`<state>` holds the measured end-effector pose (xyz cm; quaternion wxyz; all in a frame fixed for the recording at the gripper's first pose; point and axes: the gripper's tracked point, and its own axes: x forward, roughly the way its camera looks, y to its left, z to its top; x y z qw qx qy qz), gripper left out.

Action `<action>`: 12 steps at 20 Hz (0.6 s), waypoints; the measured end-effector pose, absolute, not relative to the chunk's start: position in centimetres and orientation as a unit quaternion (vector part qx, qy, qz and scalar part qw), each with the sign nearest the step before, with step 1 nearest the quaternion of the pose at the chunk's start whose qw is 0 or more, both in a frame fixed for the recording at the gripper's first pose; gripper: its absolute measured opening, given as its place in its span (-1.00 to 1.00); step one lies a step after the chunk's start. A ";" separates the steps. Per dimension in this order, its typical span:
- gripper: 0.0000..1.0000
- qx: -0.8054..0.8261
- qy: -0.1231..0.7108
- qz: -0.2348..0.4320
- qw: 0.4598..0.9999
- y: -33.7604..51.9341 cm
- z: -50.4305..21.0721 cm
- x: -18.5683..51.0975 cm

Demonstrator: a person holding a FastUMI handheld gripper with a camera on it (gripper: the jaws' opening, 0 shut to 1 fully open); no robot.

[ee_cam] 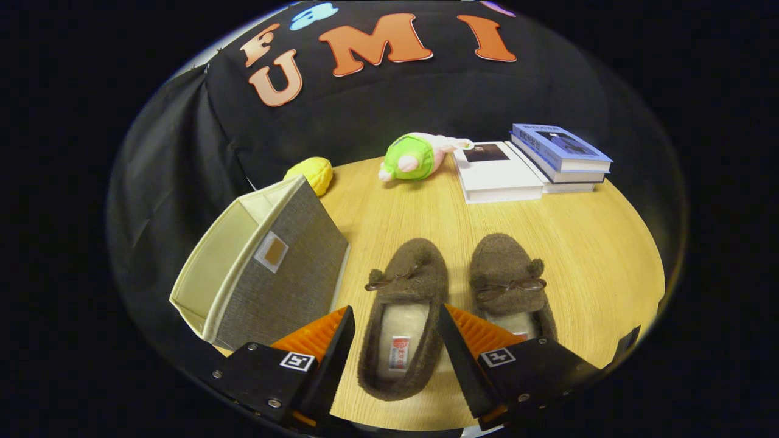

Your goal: Open the storage box then place both shoes into the box .Put the left shoe in first, then the right shoe, with the right side of both shoes facing outward in a uniform manner.

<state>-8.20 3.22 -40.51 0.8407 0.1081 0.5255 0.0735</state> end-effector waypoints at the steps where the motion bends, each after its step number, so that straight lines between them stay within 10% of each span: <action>1: 0.68 0.117 0.532 0.067 0.836 3.1 -41.3 -8.3; 12: 0.02 0.037 0.528 0.017 0.849 2.1 -46.6 -6.9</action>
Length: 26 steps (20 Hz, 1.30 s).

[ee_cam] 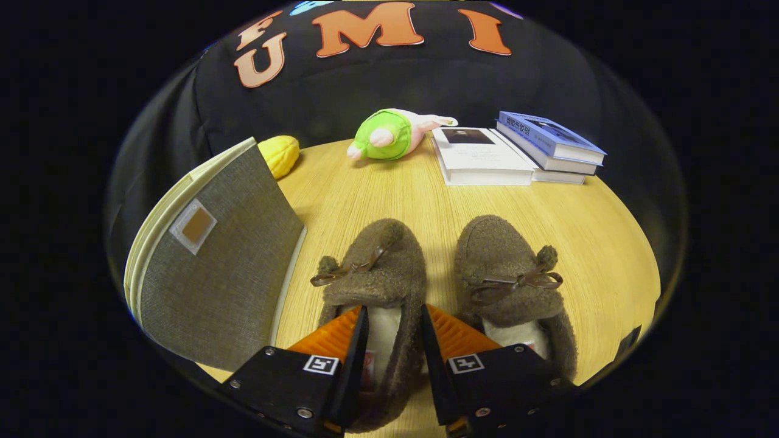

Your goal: Open the storage box then place both shoes into the box .Put the left shoe in first, then the right shoe, with the right side of both shoes facing outward in a uniform manner.

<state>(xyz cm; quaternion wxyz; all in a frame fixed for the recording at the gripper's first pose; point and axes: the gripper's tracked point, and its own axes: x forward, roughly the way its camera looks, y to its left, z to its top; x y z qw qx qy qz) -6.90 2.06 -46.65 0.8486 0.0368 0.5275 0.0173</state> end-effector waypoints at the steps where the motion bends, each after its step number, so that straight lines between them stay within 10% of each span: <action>1: -0.04 0.031 0.526 0.014 0.850 1.9 -47.0 -6.8; 10: -0.90 0.088 0.525 -0.018 0.846 1.2 -47.1 -6.3; 26: -0.92 0.238 0.446 0.039 0.862 9.2 -31.0 -0.2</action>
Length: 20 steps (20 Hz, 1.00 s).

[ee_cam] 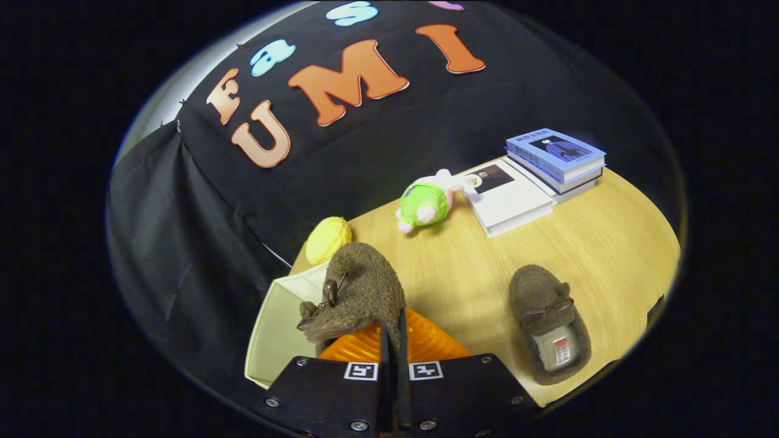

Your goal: Open the storage box then place both shoes into the box .Put the left shoe in first, then the right shoe, with the right side of both shoes facing outward in a uniform manner.

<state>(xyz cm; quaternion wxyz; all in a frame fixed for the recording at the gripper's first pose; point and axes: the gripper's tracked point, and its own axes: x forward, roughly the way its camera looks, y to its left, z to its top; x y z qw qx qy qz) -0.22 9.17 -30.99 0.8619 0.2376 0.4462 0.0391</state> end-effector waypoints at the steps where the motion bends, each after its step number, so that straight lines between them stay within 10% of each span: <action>1: -0.92 0.240 0.440 0.045 0.864 10.0 -29.9 0.3; 20: -0.90 0.270 0.546 0.057 0.791 27.4 -35.1 -0.7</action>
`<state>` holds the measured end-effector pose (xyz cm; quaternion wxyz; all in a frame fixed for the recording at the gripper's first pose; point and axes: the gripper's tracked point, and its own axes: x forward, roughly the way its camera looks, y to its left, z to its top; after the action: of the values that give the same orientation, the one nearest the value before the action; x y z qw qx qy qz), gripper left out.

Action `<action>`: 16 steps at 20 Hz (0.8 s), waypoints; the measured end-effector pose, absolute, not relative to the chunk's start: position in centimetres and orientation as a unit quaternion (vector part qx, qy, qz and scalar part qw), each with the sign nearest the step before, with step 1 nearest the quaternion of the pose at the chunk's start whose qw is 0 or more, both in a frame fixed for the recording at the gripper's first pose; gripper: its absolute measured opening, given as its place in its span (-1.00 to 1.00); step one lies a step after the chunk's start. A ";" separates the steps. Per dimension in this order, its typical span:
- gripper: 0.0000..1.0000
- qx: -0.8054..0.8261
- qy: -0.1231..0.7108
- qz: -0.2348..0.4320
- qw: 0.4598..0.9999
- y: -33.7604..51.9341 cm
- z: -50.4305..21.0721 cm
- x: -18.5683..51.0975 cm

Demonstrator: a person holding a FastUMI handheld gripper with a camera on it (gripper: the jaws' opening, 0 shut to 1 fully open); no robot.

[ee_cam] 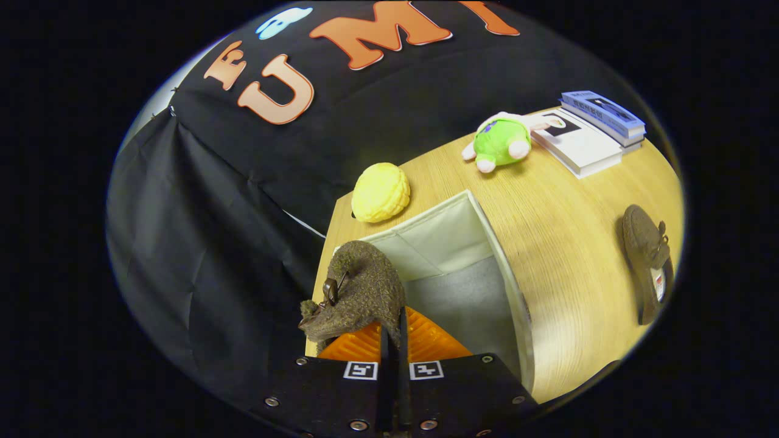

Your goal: Open the storage box then place both shoes into the box .Put the left shoe in first, then the right shoe, with the right side of both shoes facing outward in a uniform manner.

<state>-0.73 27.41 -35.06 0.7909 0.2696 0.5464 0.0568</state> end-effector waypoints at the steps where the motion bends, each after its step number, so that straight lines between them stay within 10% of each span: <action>1: -0.90 0.272 0.550 0.051 0.788 27.7 -35.6 -0.9; 16: 0.29 0.280 0.534 0.171 0.780 29.1 -32.5 -2.6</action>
<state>-2.57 29.08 -32.52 0.7797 0.2798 0.5335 0.1706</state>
